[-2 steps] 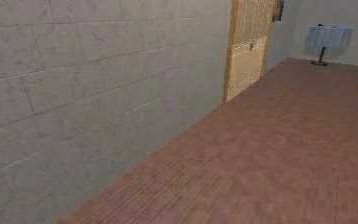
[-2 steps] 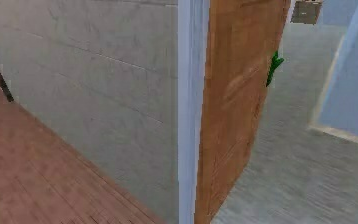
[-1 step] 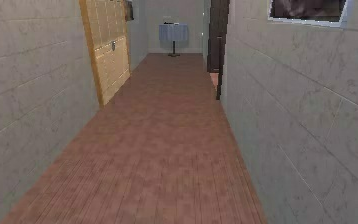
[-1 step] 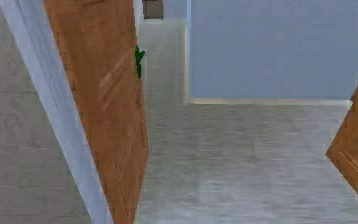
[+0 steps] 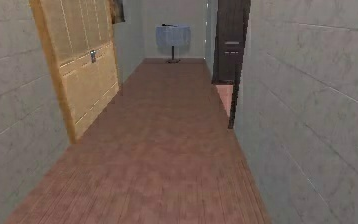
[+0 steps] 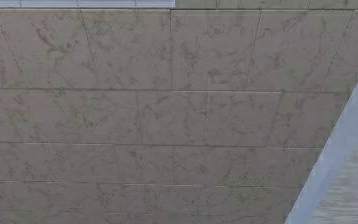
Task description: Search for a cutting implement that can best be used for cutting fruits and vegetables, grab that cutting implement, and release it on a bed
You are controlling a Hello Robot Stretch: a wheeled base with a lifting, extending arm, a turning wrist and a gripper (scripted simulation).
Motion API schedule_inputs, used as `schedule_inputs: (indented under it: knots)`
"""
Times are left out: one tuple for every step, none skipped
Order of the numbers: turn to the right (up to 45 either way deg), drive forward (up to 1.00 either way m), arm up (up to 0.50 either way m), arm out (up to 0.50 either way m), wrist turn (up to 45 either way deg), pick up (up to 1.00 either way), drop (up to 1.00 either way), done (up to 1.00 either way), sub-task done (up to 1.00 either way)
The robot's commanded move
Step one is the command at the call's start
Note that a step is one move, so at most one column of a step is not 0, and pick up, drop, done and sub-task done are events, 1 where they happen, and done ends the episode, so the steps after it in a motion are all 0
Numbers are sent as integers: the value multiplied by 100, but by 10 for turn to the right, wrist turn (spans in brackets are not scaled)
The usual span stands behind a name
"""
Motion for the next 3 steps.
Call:
schedule_inputs:
  knots:
    - [0,100,0,0,0,0,0,0,0]
    - [0,100,0,0,0,0,0,0,0]
    - [60,0,0,0,0,0,0,0,0]
